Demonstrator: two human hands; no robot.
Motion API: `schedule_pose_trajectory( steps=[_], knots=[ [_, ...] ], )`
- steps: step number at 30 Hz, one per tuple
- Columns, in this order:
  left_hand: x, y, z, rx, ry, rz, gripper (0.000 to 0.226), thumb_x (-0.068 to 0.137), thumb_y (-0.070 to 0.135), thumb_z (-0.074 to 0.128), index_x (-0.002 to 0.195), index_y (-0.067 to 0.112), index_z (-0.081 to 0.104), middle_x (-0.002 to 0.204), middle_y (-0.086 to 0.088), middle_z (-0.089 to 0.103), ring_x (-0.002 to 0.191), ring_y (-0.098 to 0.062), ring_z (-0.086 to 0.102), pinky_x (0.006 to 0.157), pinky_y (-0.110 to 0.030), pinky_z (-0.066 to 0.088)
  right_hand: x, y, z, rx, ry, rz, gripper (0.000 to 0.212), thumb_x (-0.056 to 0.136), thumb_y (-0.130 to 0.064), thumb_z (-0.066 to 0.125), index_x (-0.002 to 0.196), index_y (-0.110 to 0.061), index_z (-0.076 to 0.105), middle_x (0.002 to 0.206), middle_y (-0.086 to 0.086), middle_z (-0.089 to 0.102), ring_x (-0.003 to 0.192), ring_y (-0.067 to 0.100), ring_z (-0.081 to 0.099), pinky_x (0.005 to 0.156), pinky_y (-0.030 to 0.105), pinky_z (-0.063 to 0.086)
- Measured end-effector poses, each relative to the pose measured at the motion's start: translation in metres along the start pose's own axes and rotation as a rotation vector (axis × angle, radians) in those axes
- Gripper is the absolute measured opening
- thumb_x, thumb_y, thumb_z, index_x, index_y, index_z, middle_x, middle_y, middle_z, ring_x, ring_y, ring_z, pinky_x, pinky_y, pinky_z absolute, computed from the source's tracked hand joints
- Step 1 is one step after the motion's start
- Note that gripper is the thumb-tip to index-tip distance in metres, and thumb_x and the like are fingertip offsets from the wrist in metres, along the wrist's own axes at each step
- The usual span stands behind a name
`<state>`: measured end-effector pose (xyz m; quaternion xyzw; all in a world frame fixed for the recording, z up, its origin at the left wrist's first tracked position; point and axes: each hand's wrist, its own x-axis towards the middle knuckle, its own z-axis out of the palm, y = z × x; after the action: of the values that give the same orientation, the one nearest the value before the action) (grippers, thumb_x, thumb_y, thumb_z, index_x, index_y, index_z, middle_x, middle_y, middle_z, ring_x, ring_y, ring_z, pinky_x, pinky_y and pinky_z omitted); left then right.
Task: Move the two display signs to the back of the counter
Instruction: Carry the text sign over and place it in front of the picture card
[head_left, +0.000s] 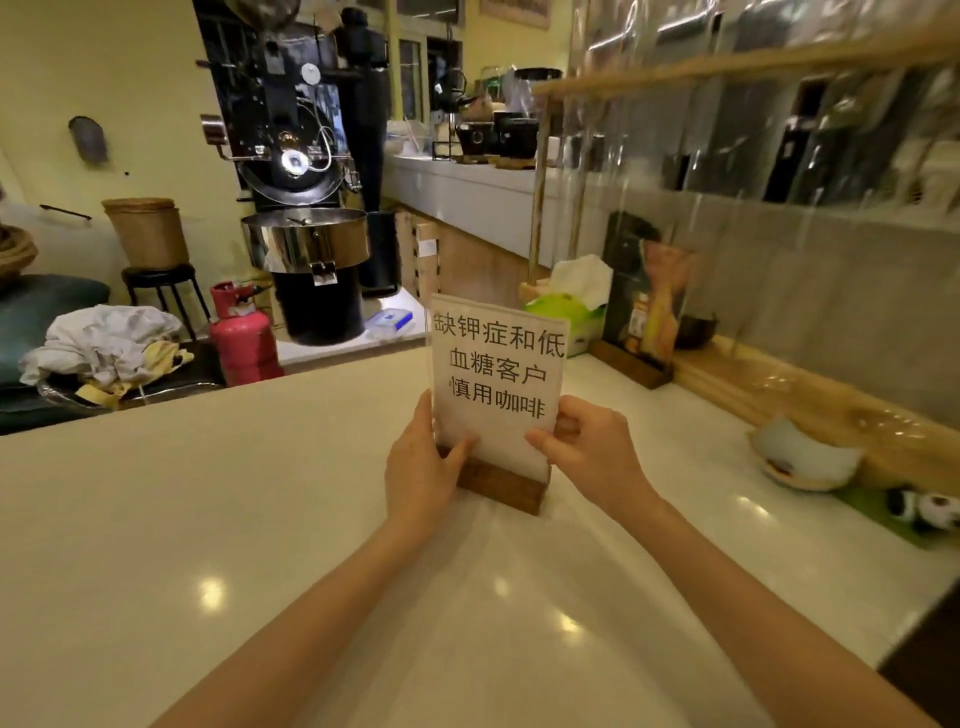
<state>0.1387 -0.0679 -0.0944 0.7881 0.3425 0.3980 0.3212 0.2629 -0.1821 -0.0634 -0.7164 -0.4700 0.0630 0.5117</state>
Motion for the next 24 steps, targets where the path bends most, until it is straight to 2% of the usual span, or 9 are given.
schedule_pose_trajectory(
  steps=[2,4,12,15,19,21,23,24],
  knots=[
    [0.009,0.010,0.026,-0.010,-0.034,0.022,0.059,0.076,0.031,0.066,0.128,0.022,0.038,0.118,-0.006,0.064,0.103,-0.026,0.061,0.084,-0.045,0.053,0.006,0.014,-0.021,-0.033,0.033,0.026,0.024,0.077,-0.008,0.066,0.100,-0.002,0.062,0.112,0.013,0.068,0.096,0.021,0.066,0.075,0.033,0.059],
    [0.018,0.022,0.051,-0.019,-0.064,0.040,0.058,0.076,0.031,0.066,0.127,0.022,0.039,0.117,-0.007,0.065,0.103,-0.026,0.061,0.083,-0.046,0.053,0.012,0.028,-0.041,-0.053,0.065,0.045,0.024,0.077,-0.008,0.066,0.099,-0.001,0.062,0.112,0.014,0.068,0.096,0.024,0.066,0.076,0.042,0.058],
    [0.050,0.059,0.143,-0.051,-0.197,0.050,0.070,0.081,0.029,0.060,0.139,0.018,0.024,0.130,-0.009,0.056,0.114,-0.027,0.055,0.093,-0.048,0.048,0.034,0.073,-0.101,-0.135,0.164,0.091,0.030,0.079,-0.008,0.064,0.108,-0.007,0.060,0.113,0.011,0.068,0.099,0.019,0.064,0.082,0.040,0.057],
    [0.057,0.070,0.171,-0.066,-0.225,0.051,0.065,0.083,0.030,0.058,0.138,0.015,0.027,0.133,-0.008,0.054,0.118,-0.027,0.053,0.095,-0.048,0.048,0.042,0.084,-0.117,-0.141,0.201,0.125,0.031,0.079,-0.008,0.063,0.109,-0.007,0.060,0.114,0.012,0.067,0.101,0.022,0.064,0.083,0.043,0.056],
    [0.066,0.081,0.204,-0.064,-0.250,0.046,0.054,0.083,0.030,0.058,0.129,0.010,0.037,0.122,-0.010,0.061,0.106,-0.027,0.059,0.087,-0.046,0.053,0.050,0.098,-0.136,-0.156,0.237,0.189,0.031,0.079,-0.009,0.063,0.109,-0.009,0.060,0.115,0.010,0.067,0.100,0.022,0.064,0.083,0.041,0.056],
    [0.067,0.089,0.218,-0.056,-0.264,0.054,0.043,0.083,0.029,0.058,0.119,0.008,0.044,0.113,-0.011,0.065,0.095,-0.025,0.062,0.080,-0.039,0.055,0.051,0.104,-0.145,-0.129,0.238,0.216,0.031,0.080,-0.008,0.061,0.110,-0.009,0.060,0.117,0.009,0.066,0.103,0.021,0.062,0.086,0.040,0.055],
    [0.064,0.097,0.228,-0.038,-0.287,0.071,0.036,0.084,0.027,0.057,0.112,0.008,0.047,0.108,-0.011,0.065,0.089,-0.024,0.063,0.075,-0.035,0.055,0.051,0.108,-0.152,-0.071,0.253,0.237,0.031,0.081,-0.006,0.059,0.111,-0.011,0.060,0.117,0.007,0.066,0.105,0.019,0.061,0.088,0.035,0.053],
    [0.063,0.100,0.233,-0.043,-0.303,0.083,0.037,0.084,0.026,0.057,0.114,0.008,0.046,0.110,-0.011,0.065,0.091,-0.024,0.063,0.077,-0.037,0.056,0.051,0.110,-0.156,-0.062,0.258,0.243,0.031,0.081,-0.005,0.058,0.112,-0.012,0.059,0.116,0.006,0.066,0.104,0.018,0.061,0.087,0.032,0.051]
  ],
)
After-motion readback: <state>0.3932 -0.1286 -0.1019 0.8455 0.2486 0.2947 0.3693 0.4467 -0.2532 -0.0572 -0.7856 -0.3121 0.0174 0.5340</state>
